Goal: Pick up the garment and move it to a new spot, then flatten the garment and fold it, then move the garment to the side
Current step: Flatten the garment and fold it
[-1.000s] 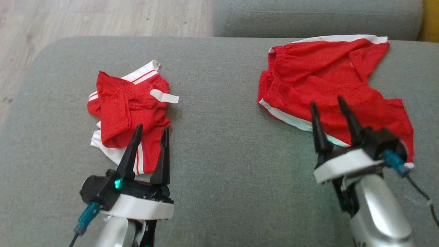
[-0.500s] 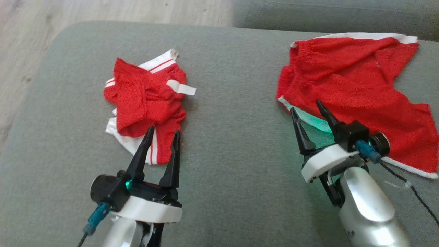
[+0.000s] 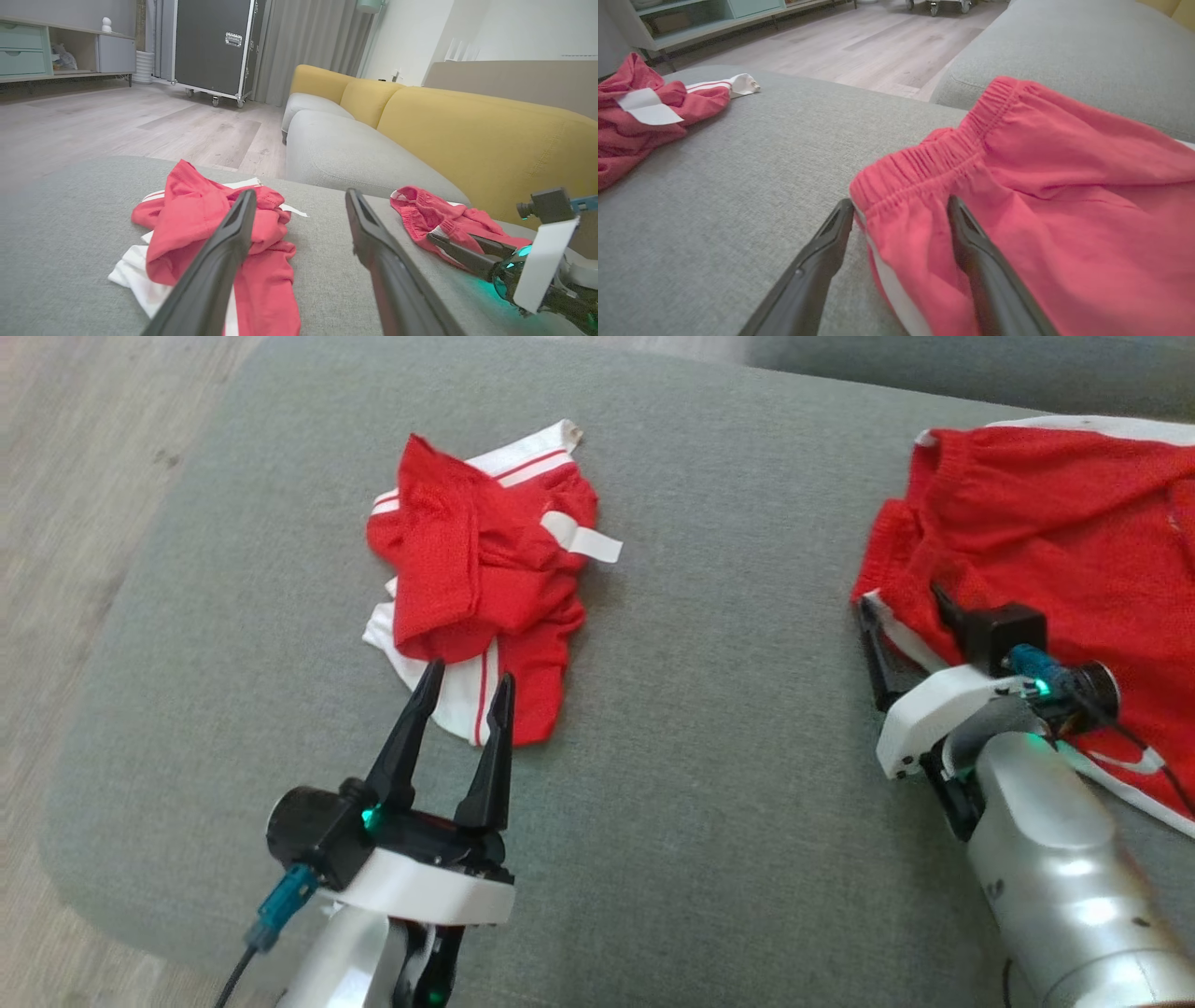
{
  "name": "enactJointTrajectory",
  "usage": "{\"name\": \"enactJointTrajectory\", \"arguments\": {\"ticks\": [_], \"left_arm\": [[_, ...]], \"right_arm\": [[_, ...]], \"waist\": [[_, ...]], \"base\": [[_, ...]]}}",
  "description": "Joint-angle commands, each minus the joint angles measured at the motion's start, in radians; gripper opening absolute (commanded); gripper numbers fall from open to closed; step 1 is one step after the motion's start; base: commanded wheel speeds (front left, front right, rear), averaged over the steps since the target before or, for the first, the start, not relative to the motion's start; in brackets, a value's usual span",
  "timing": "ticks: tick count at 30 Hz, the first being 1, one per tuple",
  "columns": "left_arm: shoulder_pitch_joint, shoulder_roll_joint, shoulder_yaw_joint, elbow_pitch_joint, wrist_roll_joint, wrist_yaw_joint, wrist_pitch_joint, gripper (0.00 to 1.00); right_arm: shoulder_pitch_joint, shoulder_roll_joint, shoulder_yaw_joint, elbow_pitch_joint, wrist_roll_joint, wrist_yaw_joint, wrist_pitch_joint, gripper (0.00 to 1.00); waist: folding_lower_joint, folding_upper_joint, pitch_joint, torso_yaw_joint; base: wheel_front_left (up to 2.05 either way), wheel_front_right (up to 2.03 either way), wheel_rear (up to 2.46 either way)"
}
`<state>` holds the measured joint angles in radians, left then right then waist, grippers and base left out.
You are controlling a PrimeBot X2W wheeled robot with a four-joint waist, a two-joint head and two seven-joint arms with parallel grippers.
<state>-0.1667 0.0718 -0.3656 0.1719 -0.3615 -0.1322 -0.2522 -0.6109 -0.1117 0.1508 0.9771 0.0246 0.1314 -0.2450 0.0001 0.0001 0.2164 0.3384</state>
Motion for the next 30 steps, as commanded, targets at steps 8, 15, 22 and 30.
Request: {"name": "enactJointTrajectory", "arguments": {"ticks": [8, 15, 22, 30], "left_arm": [[-0.058, -0.006, 0.022, -0.025, -0.004, 0.002, -0.01, 1.0], [-0.058, -0.009, 0.028, -0.019, -0.001, 0.002, -0.01, 1.0], [-0.048, -0.008, 0.037, -0.014, 0.007, 0.002, -0.01, 1.0], [-0.024, -0.002, 0.049, -0.01, 0.015, 0.002, -0.01, 1.0]], "right_arm": [[-0.082, 0.014, 0.009, 0.1, 0.016, -0.001, -0.006, 0.94], [-0.092, 0.044, 0.092, 0.117, 0.119, -0.001, -0.013, 0.0], [-0.052, 0.057, 0.303, 0.053, 0.298, -0.001, -0.009, 0.0], [0.011, 0.037, 0.562, -0.092, 0.543, -0.001, 0.057, 0.0]], "waist": [[-0.0001, -0.0001, 0.021, 0.019], [-0.0001, -0.0001, 0.008, -0.004], [-0.0001, -0.0001, -0.025, -0.032], [-0.0001, -0.0001, -0.076, -0.059]], "base": [[0.0, 0.0, 0.0], [0.0, 0.0, 0.0], [0.0, 0.0, 0.0], [0.0, 0.0, 0.0]]}}
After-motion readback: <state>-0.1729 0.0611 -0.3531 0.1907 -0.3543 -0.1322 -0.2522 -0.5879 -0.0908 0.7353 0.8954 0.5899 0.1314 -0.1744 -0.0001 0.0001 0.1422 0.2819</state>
